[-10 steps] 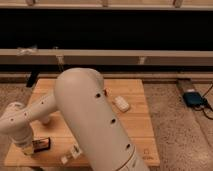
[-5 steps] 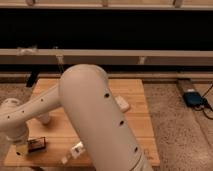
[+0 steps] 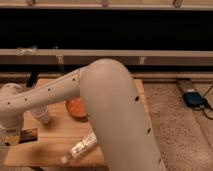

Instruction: Place the eraser in the ceramic cup

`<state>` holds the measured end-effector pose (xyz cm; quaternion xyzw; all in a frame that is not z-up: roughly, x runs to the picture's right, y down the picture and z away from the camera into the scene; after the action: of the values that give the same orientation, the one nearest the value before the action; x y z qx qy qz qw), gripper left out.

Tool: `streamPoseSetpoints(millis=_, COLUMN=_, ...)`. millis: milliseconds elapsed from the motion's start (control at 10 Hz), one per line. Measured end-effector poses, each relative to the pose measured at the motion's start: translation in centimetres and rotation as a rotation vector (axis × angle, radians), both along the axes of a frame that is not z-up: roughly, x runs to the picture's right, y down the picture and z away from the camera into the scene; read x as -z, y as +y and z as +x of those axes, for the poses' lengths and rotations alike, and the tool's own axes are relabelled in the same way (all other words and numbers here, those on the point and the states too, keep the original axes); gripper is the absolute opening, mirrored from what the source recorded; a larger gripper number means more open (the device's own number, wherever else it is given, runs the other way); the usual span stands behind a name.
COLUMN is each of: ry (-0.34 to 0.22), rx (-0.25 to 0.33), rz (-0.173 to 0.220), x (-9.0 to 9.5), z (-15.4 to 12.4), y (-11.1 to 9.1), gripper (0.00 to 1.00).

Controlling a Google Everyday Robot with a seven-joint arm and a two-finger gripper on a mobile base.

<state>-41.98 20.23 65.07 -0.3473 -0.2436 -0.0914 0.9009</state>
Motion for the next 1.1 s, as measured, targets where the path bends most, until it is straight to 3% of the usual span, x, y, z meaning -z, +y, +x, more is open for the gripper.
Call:
streamPoseSetpoints(millis=300, ry=-0.065, rx=-0.088, rz=0.012, x=1.0, z=0.9, y=-5.2, gripper=0.0)
streamPoseSetpoints(millis=800, ry=-0.125, rx=-0.187, rz=0.04, x=-2.3, z=-1.2, y=-12.2, gripper=0.0)
streamPoseSetpoints(millis=1100, ry=-0.137, rx=-0.225, rz=0.045, x=-4.3, z=-2.8, y=-14.1, gripper=0.0)
